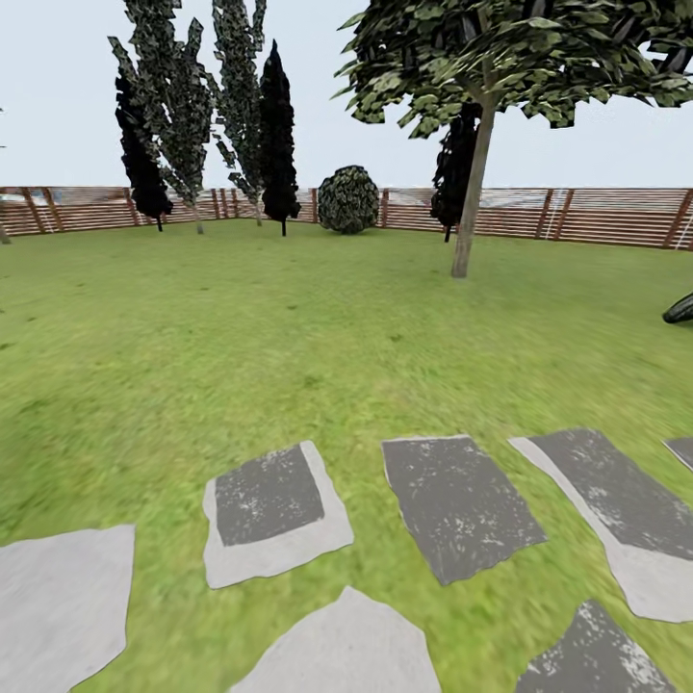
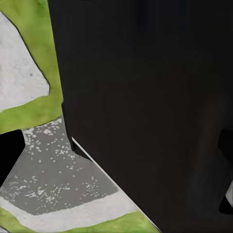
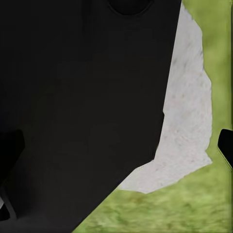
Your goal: Take the three Easter eggs out of the wicker basket on the lawn in the garden, then place them on the lawn next to a single tree (choose any tree) so that all three eggs are next to the same tree and none are left in the basket.
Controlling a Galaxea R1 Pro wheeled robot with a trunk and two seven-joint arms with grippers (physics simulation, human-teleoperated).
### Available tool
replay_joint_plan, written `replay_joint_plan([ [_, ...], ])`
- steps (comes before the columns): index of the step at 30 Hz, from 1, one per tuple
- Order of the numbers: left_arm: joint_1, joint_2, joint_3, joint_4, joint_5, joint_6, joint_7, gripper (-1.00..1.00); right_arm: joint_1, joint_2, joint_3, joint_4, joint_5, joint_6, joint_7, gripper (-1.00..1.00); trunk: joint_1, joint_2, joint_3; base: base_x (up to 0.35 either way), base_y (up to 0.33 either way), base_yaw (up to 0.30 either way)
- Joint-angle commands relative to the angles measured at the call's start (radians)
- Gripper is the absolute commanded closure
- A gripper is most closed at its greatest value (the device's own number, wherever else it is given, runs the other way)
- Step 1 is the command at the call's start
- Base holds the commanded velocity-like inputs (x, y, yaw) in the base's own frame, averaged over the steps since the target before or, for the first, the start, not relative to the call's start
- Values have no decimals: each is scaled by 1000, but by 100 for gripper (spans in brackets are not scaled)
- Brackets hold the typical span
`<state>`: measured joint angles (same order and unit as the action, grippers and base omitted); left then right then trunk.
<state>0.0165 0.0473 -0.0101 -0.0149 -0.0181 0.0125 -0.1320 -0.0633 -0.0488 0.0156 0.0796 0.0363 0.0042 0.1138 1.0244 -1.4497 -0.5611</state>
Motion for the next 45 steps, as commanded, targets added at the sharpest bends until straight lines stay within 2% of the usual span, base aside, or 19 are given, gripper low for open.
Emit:
replay_joint_plan([
  [1, 0, 0, -1, -1, -2, 1, -3, -100, -1, 0, 1, 2, 4, 0, 3, -100, 1, 0, -1, 344, 0, 0],
  [45, 0, 0, -1, -2, -2, 1, -3, -100, -1, 0, 1, 2, 2, 6, 1, -100, 1, 0, -1, 344, 0, 0],
])
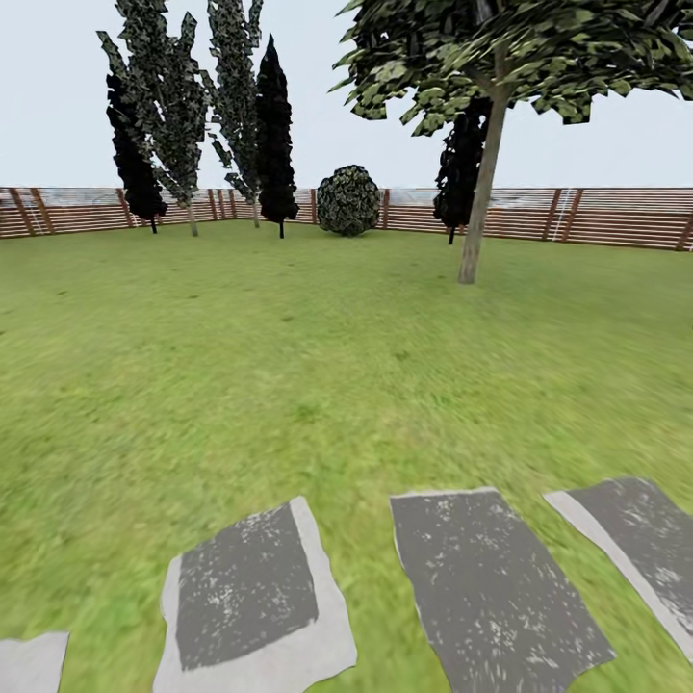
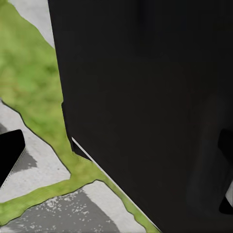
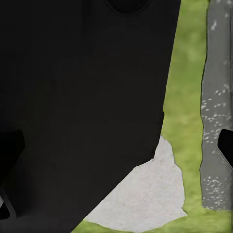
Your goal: Take the three Easter eggs out of the wicker basket on the lawn in the garden, then place them on the lawn next to a single tree (choose any tree) so that all three eggs are next to the same tree and none are left in the basket.
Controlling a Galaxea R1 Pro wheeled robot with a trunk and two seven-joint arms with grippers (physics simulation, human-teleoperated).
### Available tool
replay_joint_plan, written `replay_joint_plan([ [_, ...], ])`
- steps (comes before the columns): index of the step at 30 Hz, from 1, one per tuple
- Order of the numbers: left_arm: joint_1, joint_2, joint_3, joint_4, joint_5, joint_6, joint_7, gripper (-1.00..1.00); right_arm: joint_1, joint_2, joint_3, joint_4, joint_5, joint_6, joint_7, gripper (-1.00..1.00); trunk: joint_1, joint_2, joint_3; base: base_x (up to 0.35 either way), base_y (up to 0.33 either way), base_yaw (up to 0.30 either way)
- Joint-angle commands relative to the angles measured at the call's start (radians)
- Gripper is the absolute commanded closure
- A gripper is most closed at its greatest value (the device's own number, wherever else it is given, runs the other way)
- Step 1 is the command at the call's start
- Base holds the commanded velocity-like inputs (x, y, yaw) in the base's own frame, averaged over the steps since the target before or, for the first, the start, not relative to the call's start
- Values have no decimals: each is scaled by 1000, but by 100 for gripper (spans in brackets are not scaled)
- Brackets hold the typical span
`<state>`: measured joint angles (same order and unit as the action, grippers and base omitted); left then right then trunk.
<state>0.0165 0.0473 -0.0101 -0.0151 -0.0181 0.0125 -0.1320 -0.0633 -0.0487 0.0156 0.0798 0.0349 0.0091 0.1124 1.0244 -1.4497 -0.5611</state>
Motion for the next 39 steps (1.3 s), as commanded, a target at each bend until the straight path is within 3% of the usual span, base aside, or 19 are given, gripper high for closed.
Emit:
replay_joint_plan([
  [1, 0, 0, -1, -1, -2, 1, -3, -100, -1, 0, 1, 2, 3, 1, 3, -100, 1, 0, -1, 344, 0, 4],
  [12, 0, 0, -1, -1, -2, 1, -3, -100, -1, 0, 1, 2, 3, -2, 3, -100, 1, 0, -4, 344, 0, 163],
  [27, 0, 0, -1, -1, -2, 1, -3, -100, -1, 0, 1, 2, 3, -3, 3, -100, 1, 0, -4, 344, 0, 19],
  [39, 0, 0, -1, -2, -2, 1, -3, -100, -1, 0, 1, 2, 3, -3, 3, -100, 1, 0, -4, 344, 0, 183],
])
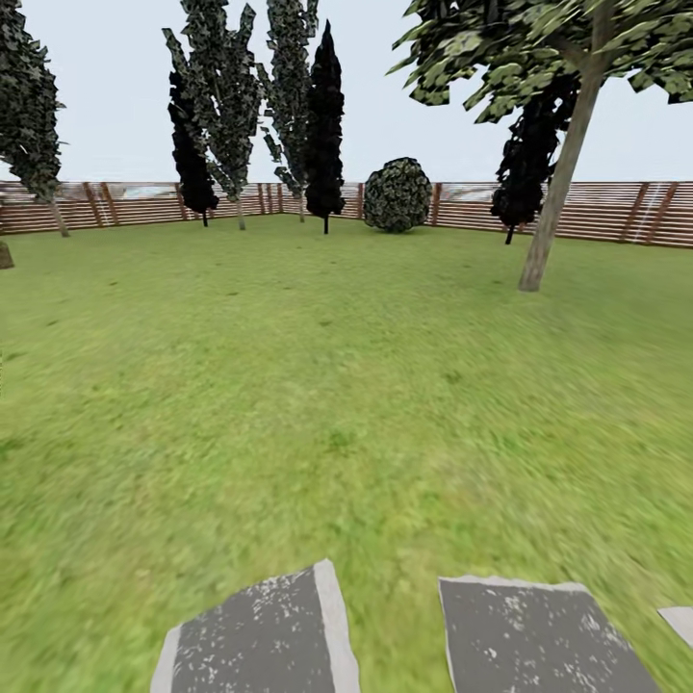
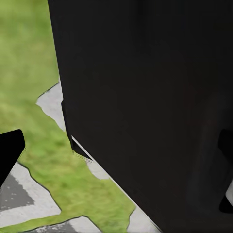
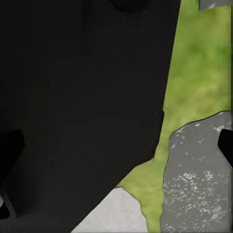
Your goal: Take the three Easter eggs out of the wicker basket on the lawn in the garden, then place them on the lawn next to a single tree (choose any tree) so that all three eggs are next to the same tree and none are left in the basket.
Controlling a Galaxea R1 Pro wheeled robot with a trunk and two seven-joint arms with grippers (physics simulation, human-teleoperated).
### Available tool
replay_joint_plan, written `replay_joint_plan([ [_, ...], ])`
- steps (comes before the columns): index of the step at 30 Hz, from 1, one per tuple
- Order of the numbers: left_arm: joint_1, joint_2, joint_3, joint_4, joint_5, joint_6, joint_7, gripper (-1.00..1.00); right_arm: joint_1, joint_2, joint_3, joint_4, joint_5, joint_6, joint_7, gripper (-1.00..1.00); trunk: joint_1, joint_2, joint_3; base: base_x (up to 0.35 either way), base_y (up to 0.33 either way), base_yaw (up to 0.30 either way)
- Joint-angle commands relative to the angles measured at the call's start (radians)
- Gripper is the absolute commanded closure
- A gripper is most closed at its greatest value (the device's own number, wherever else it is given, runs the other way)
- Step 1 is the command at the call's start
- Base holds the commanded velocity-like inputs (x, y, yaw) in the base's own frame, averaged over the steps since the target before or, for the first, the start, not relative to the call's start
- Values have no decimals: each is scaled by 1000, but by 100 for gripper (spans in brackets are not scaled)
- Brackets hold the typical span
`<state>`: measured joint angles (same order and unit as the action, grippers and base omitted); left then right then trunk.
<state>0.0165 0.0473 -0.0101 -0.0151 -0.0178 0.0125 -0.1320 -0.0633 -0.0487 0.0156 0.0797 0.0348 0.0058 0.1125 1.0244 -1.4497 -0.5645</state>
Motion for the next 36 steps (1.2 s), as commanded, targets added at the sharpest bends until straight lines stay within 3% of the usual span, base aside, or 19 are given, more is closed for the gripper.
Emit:
replay_joint_plan([
  [1, 0, 0, -1, -2, -1, 1, -3, -100, -1, 0, 1, 2, 4, 1, 3, -100, 1, 0, -1, 344, 0, 33],
  [28, 0, 0, 1, -2, 1, 4, -3, -100, -1, -3, 1, 2, 3, 5, 8, -100, 1, 0, -1, 344, 0, 2],
  [36, 0, 0, 1, -2, 0, 3, -3, -100, -1, -3, -2, 2, 2, 5, 4, -100, 1, 0, -7, 344, 0, 164],
])
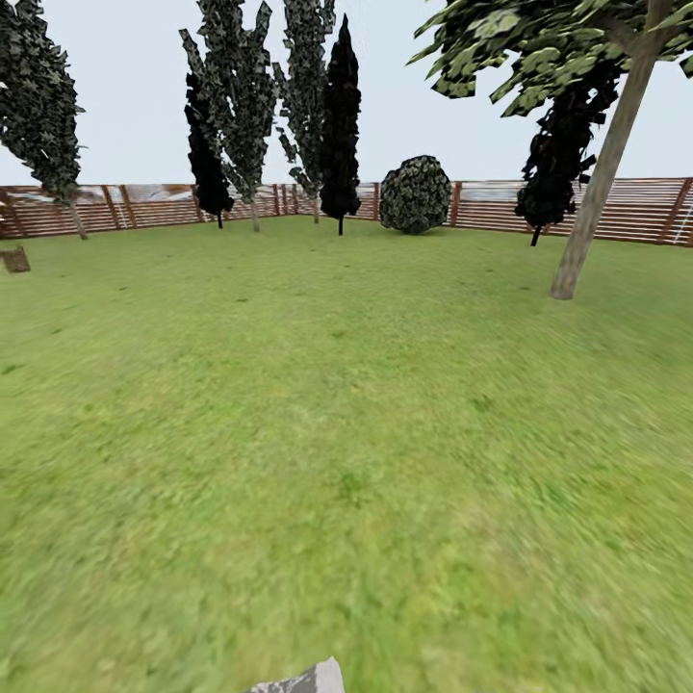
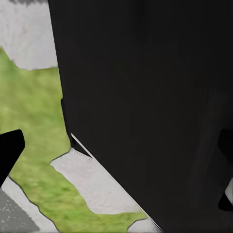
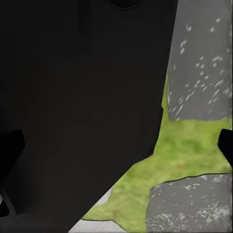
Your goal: Take the three Easter eggs out of the wicker basket on the lawn in the garden, then place them on the lawn next to a single tree (choose any tree) so that all three eggs are next to the same tree and none are left in the basket.
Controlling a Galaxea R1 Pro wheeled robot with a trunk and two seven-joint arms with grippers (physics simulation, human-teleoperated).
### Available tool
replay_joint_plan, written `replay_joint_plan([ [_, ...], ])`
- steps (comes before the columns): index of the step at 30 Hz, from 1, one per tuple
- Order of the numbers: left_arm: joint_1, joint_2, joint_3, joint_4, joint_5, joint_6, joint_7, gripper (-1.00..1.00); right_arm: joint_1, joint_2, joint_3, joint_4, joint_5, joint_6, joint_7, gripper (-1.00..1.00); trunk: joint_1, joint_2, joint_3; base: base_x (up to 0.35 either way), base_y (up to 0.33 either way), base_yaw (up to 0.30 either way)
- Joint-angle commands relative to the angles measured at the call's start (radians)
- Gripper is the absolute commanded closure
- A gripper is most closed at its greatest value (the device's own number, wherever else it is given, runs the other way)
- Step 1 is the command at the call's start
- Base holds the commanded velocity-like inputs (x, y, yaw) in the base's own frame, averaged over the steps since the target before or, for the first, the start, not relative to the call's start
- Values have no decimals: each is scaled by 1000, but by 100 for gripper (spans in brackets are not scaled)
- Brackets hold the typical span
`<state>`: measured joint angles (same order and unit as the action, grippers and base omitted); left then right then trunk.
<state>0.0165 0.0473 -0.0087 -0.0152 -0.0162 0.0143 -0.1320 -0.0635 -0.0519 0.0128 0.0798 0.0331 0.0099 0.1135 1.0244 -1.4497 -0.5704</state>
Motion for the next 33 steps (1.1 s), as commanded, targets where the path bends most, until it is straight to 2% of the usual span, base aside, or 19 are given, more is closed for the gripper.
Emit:
replay_joint_plan([
  [1, 0, 0, 0, -2, -2, 2, -3, -100, -1, 0, 1, 1, 3, 1, 3, -100, 1, 0, -2, 344, 0, 210],
  [33, 0, 0, 0, -2, -1, 1, -3, -100, -1, 0, 3, 1, 5, -1, 2, -100, 1, 0, -30, 344, 0, 211],
])
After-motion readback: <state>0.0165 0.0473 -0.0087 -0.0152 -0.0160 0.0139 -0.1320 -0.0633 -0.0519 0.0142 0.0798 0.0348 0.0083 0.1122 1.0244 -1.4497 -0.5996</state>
